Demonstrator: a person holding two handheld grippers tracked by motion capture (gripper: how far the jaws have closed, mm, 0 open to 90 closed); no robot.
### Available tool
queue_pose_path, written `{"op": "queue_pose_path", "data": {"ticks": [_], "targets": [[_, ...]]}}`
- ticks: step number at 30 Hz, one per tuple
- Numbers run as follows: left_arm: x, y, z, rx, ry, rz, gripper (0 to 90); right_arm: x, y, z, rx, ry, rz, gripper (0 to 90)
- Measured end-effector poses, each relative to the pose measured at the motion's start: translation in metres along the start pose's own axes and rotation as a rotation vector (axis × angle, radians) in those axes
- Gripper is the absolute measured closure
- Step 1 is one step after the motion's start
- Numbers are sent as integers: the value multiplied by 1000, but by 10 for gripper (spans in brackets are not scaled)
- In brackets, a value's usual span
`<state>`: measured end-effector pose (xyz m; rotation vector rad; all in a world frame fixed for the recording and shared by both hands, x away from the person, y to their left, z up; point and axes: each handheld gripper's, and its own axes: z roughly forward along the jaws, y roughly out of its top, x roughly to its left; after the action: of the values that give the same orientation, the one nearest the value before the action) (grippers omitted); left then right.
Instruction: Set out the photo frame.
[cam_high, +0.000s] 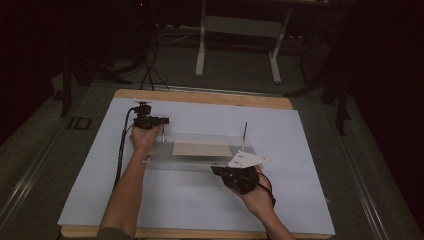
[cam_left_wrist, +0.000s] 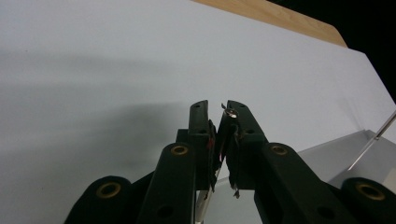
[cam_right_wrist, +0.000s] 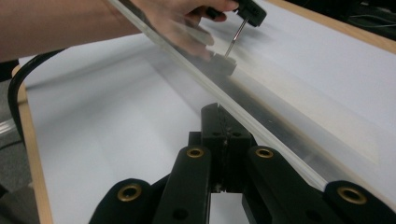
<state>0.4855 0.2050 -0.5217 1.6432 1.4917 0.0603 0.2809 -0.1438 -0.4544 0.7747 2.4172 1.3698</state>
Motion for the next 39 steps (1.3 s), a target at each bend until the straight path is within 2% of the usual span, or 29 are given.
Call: {"op": "queue_pose_path", "data": {"ticks": [6,8,11,17,19,23,27,33,37,39], "targets": [[-3,1,-2,-7,19,41,805,-2,2,0,-13,-8,11,900],[-3,0,-5,-32,5,39,773,-3,3,0,-19,-8,10,900],[-4,-1,-10,-63,-4,60,738,-4,5,0,-24,-11,13,900],[-3,-10,-32,-146,-21,83,699,-7,11,-1,-35,-21,13,900],[-2,-14,-40,-160,-32,103,699,-8,13,-1,-36,-26,9,900],[-4,-22,-55,-168,-39,160,685,-10,17,-2,-40,-26,11,900],[-3,-28,-70,-169,-81,199,669,-12,20,-2,-42,-28,10,900],[-4,-37,-90,-167,-81,266,643,-14,23,-2,-50,-28,16,900],[-5,-46,-95,-156,-61,308,638,-15,25,-1,-54,-31,23,900],[-6,-50,-97,-166,-62,316,637,-16,26,-1,-57,-34,28,900]]}}
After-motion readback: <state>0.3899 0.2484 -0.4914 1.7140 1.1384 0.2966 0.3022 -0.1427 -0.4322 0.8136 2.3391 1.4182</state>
